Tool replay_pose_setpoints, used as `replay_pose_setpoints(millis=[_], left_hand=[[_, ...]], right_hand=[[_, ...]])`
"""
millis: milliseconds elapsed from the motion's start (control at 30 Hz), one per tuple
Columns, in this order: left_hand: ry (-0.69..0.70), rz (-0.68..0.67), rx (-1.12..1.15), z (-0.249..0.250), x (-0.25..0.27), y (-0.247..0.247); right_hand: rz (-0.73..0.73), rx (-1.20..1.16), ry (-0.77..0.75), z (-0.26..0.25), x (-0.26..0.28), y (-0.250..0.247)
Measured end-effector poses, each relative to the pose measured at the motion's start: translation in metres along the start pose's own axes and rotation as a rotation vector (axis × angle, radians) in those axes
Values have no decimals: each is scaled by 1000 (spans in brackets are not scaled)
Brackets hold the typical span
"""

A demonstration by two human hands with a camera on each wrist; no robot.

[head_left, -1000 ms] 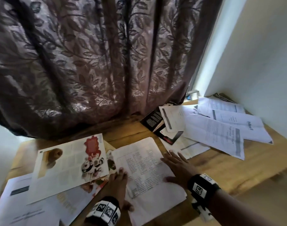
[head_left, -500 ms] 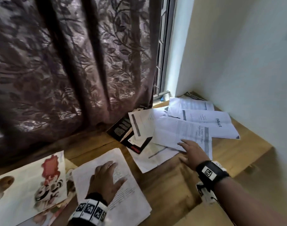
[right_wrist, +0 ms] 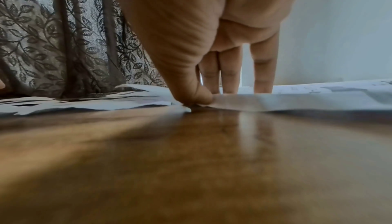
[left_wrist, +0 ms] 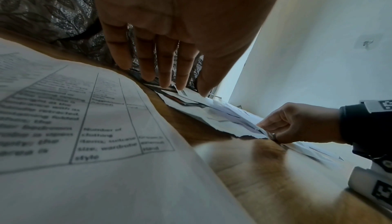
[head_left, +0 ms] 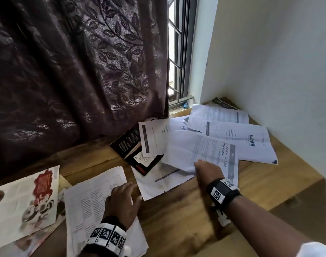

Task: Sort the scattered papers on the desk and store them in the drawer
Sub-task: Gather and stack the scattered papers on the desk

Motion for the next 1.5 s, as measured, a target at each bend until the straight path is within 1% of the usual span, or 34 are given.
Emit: replay_pose_setpoints(millis=[167, 267, 367, 467, 500, 533, 600, 667, 733, 800, 867, 900, 967, 1033, 1100, 1133, 1200, 1233, 1267, 1300, 1333, 1367, 1400, 1433, 1467, 1500], left_hand=[[6, 13, 23, -2, 3, -6], [41, 36, 47, -4, 3, -17], [56, 59, 96, -17, -2, -36], [65, 115, 185, -31, -7, -65], [61, 127, 232, -40, -7, -73], [41, 124, 286, -47, -7, -80], [-49, 74, 415, -68, -8, -88], [-107, 30, 613, -89, -7, -92], [-160, -58, 841, -97, -8, -88], [-283, -194, 1085, -98, 0, -86], [-430, -284, 1288, -98, 10, -87], [-486, -306, 1345, -104, 13, -89], [-497, -328, 1381, -116, 20, -99], [-411, -363, 1290, -131, 20, -105], [-301, -385, 1153, -142, 25, -109], [-272, -367, 1103, -150, 29, -108], [-297, -306, 1078, -169, 37, -99], [-306, -267, 1120, -179, 41, -95], [-313, -215, 1179, -189, 45, -89], [-314, -172, 1211, -198, 48, -84], [-318, -148, 1221, -203, 54, -78], [-315, -122, 1234, -209, 57, -71], [-347, -110, 1254, -212, 62, -62], [-366, -101, 1289, -215, 66, -52], [-379, -103, 1292, -216, 71, -45], [-390, -111, 1290, -218, 75, -36]], right_hand=[[-52, 87, -2, -7, 11, -9], [-66, 67, 8, -9, 17, -15], [-62, 2, 24, -10, 24, -30], [-73, -64, -21, -26, 34, -40], [-61, -67, -68, -38, 38, -42], [-18, -70, -142, -52, 41, -46], [164, 5, -380, -88, 51, -57], [342, 173, -621, -130, 70, -70], [484, 236, -818, -167, 93, -85], [604, 174, -1008, -203, 113, -92], [644, 149, -1148, -230, 125, -91], [638, 191, -1200, -242, 130, -89], [591, 330, -1279, -266, 137, -86], [573, 422, -1329, -278, 139, -86], [607, 352, -1341, -280, 136, -90], [623, 293, -1323, -279, 132, -91], [632, 233, -1224, -270, 119, -87], [612, 193, -1141, -267, 112, -84], [586, 81, -1029, -263, 106, -85], [542, -110, -850, -256, 101, -88], [470, -363, -601, -242, 92, -84], [333, -607, -324, -228, 87, -71], [143, -849, -78, -222, 89, -53], [-29, -1046, 80, -224, 94, -32], [-157, -1215, 172, -230, 100, -15], [-230, -1346, 226, -237, 104, -3]])
Point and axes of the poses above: each hand's wrist, its own x-axis away from the middle knuckle, its own y-axis out of the palm, z = x × y, the point moved 7 cm from there along -x, towards the middle knuckle, and after that the axes turned 2 degrees about x, right-handed, at the moved point
